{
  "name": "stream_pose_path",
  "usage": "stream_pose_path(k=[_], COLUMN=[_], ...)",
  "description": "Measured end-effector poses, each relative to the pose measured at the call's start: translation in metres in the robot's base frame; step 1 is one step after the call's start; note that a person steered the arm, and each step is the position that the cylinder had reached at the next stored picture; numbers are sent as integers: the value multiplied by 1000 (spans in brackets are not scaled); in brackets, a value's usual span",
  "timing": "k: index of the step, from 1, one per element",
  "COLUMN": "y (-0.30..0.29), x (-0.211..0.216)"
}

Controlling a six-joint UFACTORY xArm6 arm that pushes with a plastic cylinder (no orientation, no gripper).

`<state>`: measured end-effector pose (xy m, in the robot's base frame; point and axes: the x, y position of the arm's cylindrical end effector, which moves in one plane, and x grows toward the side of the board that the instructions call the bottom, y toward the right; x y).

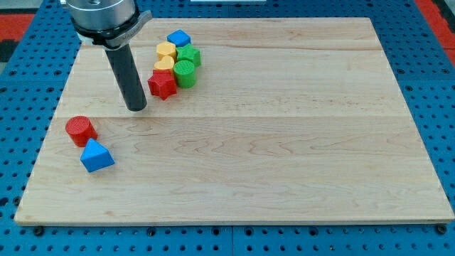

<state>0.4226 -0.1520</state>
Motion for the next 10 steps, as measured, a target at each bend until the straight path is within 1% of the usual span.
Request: stream_pose_path(k=[2,3,5,8,10], y=[27,30,31,39,26], x=[1,1,-4,0,2])
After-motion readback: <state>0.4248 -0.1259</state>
